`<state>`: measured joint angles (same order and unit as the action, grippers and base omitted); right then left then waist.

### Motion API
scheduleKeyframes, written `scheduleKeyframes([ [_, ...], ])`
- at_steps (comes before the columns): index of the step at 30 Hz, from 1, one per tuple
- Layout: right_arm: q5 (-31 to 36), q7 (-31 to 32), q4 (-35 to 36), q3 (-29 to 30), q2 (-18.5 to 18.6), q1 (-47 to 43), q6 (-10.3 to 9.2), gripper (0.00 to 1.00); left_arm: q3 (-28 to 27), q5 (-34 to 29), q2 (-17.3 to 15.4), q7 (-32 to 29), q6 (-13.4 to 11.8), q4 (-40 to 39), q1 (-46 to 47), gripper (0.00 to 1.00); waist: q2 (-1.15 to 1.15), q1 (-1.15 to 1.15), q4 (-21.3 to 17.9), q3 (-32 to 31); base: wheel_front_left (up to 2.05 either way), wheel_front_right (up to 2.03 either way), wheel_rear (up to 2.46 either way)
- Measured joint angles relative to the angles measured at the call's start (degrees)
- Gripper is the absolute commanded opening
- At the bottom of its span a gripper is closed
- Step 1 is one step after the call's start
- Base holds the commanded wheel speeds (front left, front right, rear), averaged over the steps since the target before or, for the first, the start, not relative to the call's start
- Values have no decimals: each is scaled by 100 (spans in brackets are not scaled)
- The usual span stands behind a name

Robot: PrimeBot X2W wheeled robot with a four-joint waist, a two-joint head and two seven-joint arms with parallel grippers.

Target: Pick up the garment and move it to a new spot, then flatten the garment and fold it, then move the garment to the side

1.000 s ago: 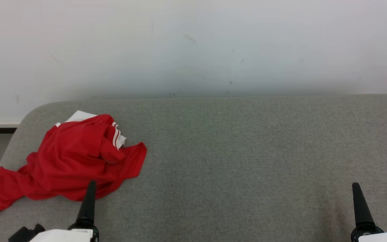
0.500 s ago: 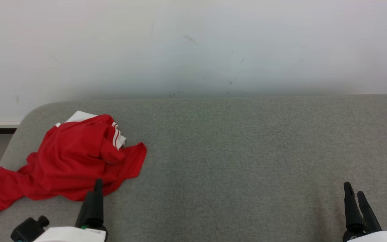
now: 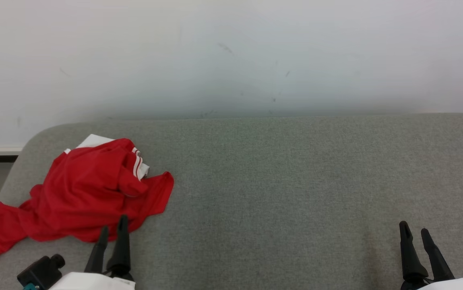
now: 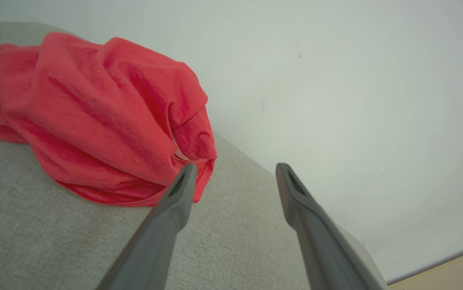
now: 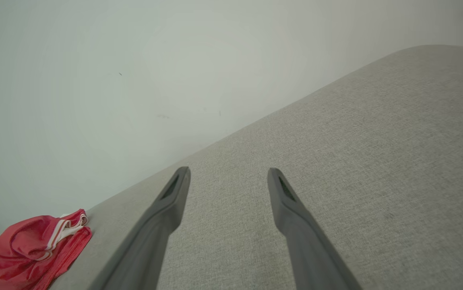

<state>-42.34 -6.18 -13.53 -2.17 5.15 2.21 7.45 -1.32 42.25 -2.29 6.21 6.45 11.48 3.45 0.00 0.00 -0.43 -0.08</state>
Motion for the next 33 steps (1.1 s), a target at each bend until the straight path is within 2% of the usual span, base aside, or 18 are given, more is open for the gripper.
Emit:
scheduleKeyframes([
  [17, 1062, -271, -183, -146, 27, -17, 0, 100, 70, -1269, -12, 264, 5, -32, -38, 100, 0, 0, -17, -17, 0, 0, 0],
  [33, 1898, -500, -280, -170, 27, -68, 0, 100, 181, -2182, -21, 497, 20, -8, -109, 100, 0, 0, -26, -42, 0, 0, 0],
])
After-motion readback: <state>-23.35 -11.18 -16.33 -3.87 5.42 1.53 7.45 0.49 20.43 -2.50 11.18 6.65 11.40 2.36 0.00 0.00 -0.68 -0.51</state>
